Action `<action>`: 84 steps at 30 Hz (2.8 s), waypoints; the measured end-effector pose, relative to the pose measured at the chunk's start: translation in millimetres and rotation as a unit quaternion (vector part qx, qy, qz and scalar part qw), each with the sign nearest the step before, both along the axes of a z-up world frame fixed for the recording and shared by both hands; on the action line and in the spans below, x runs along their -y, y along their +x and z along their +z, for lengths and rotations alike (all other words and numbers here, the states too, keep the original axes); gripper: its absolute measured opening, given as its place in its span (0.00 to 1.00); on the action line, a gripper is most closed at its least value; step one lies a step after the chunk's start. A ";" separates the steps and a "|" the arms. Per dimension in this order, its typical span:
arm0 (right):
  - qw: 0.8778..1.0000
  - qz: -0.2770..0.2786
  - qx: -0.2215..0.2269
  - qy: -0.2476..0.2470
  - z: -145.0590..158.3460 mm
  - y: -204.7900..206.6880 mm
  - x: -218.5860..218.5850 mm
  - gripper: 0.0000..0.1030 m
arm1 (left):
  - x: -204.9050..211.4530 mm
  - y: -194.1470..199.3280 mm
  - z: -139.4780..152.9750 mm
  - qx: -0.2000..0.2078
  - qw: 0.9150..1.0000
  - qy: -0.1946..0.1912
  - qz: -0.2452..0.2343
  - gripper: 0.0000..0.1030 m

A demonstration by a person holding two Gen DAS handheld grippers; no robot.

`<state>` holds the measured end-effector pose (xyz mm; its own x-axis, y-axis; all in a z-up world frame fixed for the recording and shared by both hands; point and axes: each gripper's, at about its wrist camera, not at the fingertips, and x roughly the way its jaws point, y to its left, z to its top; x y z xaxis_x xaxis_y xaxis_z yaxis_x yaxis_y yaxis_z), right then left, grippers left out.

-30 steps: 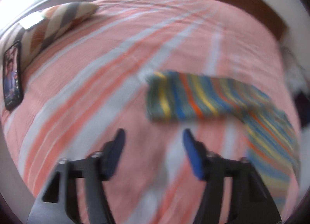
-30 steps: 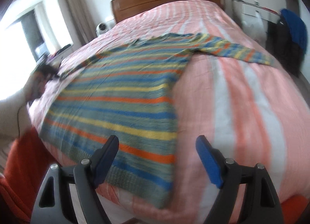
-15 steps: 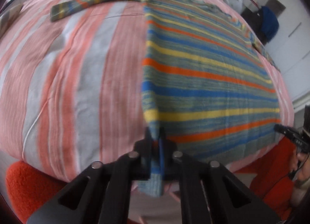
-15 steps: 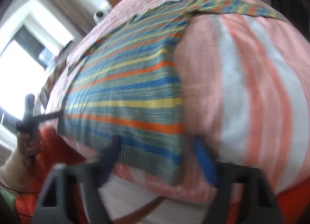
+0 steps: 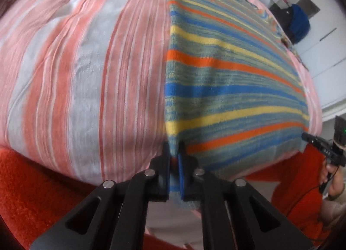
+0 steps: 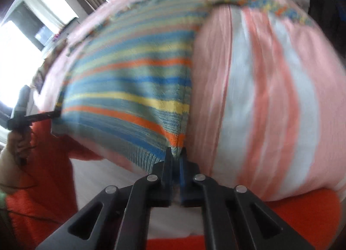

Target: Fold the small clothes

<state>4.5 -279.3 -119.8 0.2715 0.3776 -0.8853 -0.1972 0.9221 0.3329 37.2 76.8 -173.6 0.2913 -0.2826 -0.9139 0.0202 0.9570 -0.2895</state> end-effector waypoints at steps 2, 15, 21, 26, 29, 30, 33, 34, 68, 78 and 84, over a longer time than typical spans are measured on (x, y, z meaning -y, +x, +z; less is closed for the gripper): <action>1.000 -0.011 0.005 0.007 0.9 2.7 1.3 0.06 | 1.7 -4.5 7.1 0.009 1.000 0.012 0.002 0.21; 0.993 -0.052 0.095 0.034 39.7 -12.0 12.4 0.56 | -178.1 128.7 58.0 0.109 0.969 -0.016 0.223 0.62; 0.994 0.002 0.107 -0.004 36.6 -17.2 -26.8 0.56 | -224.4 211.3 36.3 0.087 0.959 0.007 0.269 0.52; 0.995 0.005 0.098 -0.009 31.2 -15.3 -27.5 0.56 | -221.7 224.5 32.6 0.101 0.948 0.107 0.284 0.00; 0.995 -0.013 0.099 -0.001 30.5 -13.4 -21.3 0.56 | -249.2 218.5 20.6 0.091 0.937 0.091 0.326 0.00; 0.995 -0.017 0.100 -0.001 30.8 -13.3 -20.1 0.56 | -251.3 218.5 17.9 0.088 0.938 0.085 0.325 0.01; 0.995 -0.022 0.095 0.004 28.5 -11.2 -15.3 0.56 | -240.6 222.5 19.8 0.089 0.944 0.114 0.298 0.06; 0.995 -0.024 0.094 0.006 27.7 -10.5 -14.4 0.56 | -236.5 221.2 22.0 0.086 0.945 0.119 0.292 0.10; 0.946 -0.225 0.192 -0.131 8.3 36.2 72.0 1.00 | -80.4 51.3 10.1 0.135 0.960 0.148 0.195 1.00; 0.943 -0.221 0.195 -0.153 2.0 33.0 63.2 1.00 | -80.5 50.4 8.7 0.140 0.960 0.152 0.191 1.00; 0.942 -0.220 0.195 -0.162 1.3 34.3 59.9 1.00 | -76.8 50.8 9.6 0.141 0.958 0.162 0.189 1.00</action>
